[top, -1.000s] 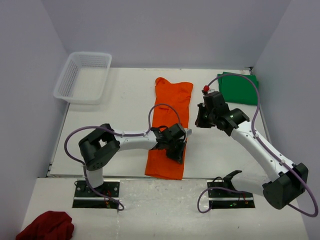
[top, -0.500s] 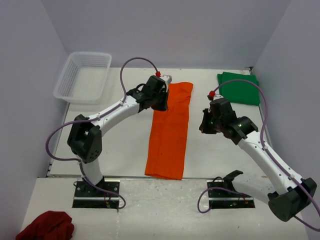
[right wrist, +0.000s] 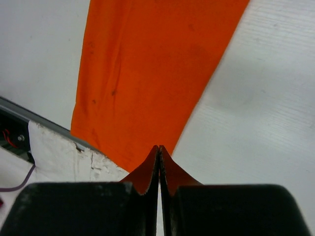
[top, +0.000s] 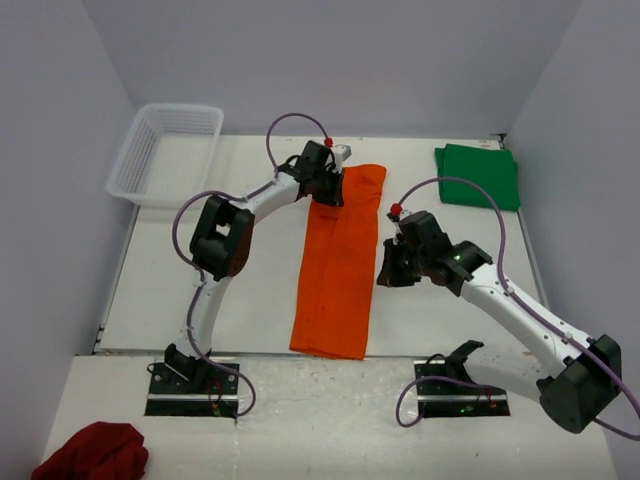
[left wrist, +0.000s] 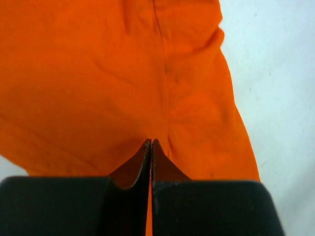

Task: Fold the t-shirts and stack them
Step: Rotate the tshirt 90 degrees

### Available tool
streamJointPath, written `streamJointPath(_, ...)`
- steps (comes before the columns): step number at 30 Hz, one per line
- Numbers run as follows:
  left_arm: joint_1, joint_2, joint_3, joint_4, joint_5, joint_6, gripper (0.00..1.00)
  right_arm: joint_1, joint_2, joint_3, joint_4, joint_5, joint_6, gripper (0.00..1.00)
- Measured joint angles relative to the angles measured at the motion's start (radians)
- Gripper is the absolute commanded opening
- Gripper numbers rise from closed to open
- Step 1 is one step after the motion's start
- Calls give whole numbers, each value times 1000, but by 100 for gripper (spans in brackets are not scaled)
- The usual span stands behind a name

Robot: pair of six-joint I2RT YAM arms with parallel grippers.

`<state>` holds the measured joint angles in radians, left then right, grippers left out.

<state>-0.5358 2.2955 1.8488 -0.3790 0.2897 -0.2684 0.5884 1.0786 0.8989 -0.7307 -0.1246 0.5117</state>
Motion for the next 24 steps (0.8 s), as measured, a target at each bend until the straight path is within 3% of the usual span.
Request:
streamJointPath(6, 37, 108, 139, 32, 54, 0, 0, 89, 73, -37, 60, -47, 29, 0)
streamJointPath(18, 99, 233, 239, 54, 119, -3, 0, 192, 237, -58, 132, -50, 85, 0)
streamJointPath(20, 113, 256, 275, 52, 126, -3, 0, 207, 237, -58, 133, -49, 98, 7)
streamJointPath(24, 149, 288, 326, 53, 144, -9, 0, 218, 228, -60, 135, -42, 129, 34)
